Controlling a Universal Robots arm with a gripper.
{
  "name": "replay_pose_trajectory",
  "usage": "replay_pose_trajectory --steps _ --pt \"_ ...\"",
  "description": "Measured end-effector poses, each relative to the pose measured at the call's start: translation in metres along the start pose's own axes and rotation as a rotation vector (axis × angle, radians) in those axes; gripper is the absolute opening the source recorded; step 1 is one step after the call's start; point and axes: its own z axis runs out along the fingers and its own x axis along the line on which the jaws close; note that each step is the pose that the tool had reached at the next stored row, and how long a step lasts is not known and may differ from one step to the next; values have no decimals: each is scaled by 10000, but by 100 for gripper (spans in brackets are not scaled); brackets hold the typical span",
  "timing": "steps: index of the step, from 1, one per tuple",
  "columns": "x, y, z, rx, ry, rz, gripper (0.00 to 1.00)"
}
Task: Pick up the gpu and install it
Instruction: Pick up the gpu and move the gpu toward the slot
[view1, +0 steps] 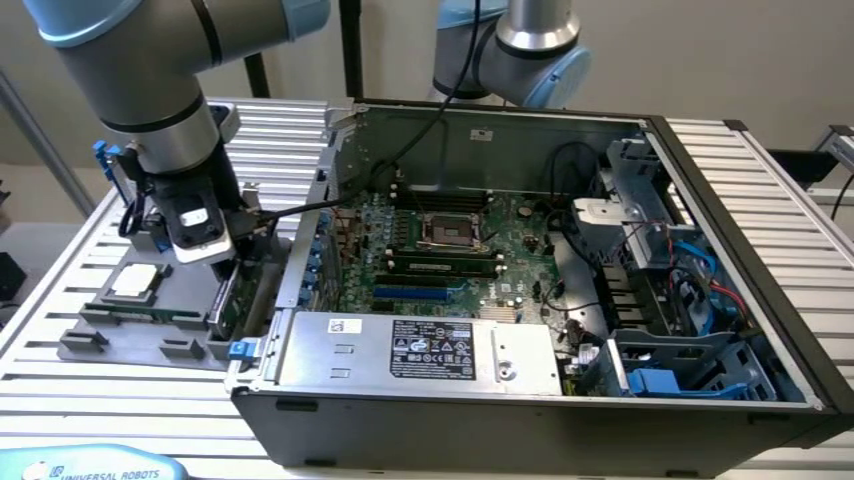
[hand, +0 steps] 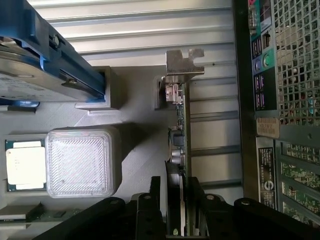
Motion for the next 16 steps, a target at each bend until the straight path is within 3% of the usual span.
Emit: replay_pose_trajectory --steps 10,16 --pt "2 28 34 3 -10 1 36" --pt "3 29 37 2 -11 2 28"
